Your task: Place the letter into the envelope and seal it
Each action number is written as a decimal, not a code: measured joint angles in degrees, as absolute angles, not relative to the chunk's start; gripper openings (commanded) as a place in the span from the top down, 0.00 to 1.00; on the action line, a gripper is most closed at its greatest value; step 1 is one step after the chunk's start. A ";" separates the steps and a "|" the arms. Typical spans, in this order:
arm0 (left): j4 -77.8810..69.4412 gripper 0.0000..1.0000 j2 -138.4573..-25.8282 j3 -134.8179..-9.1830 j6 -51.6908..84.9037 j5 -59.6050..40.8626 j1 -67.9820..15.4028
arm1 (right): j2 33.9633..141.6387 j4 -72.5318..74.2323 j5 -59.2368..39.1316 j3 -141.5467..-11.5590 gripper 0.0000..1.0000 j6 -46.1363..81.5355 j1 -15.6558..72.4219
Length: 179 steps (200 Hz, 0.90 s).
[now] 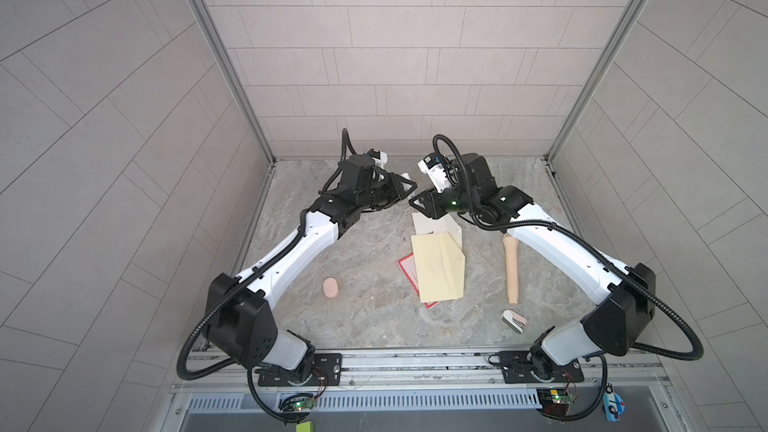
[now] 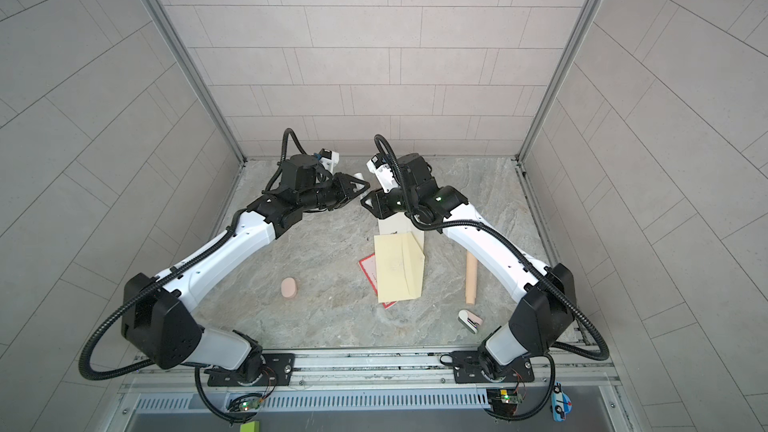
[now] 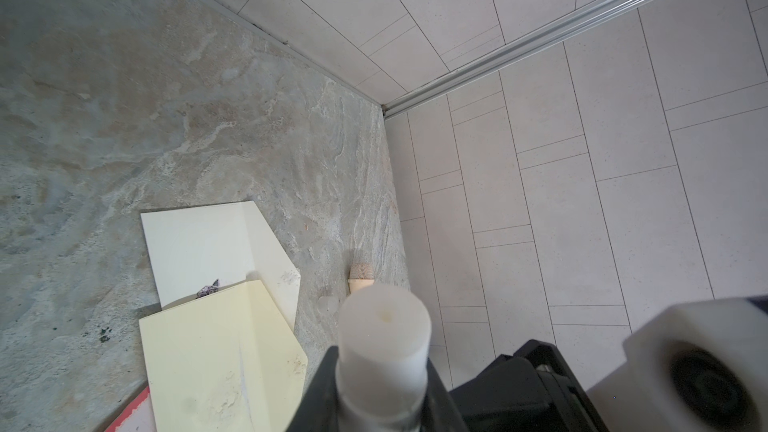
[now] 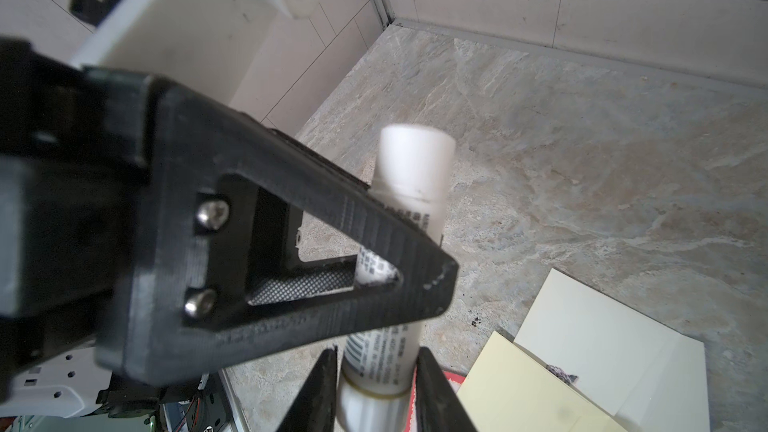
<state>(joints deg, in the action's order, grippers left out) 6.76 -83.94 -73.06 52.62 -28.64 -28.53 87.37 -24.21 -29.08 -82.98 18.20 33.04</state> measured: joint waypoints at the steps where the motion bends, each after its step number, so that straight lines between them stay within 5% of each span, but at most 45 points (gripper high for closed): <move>1: 6.74 1.00 -83.94 -73.06 52.64 -28.64 -28.53 | 87.39 -24.21 -29.10 -82.98 0.62 18.13 33.04; 83: 4.84 1.00 -83.94 -73.06 52.53 -29.43 -28.77 | 88.66 -23.81 -31.18 -82.98 0.97 19.55 32.25; 143: -2.13 1.00 -82.28 -69.65 43.57 -37.43 -28.38 | 87.44 -10.55 -56.82 -74.70 1.00 28.38 24.84; 179: -18.81 1.00 -77.30 -60.10 43.05 -48.88 -26.96 | 86.61 -16.82 -68.01 -77.21 1.00 23.38 24.71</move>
<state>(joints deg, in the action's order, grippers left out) -18.81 -77.30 -60.10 43.05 -48.88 -26.96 86.61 -16.82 -68.01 -77.21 23.38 24.71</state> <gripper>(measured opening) 0.261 0.272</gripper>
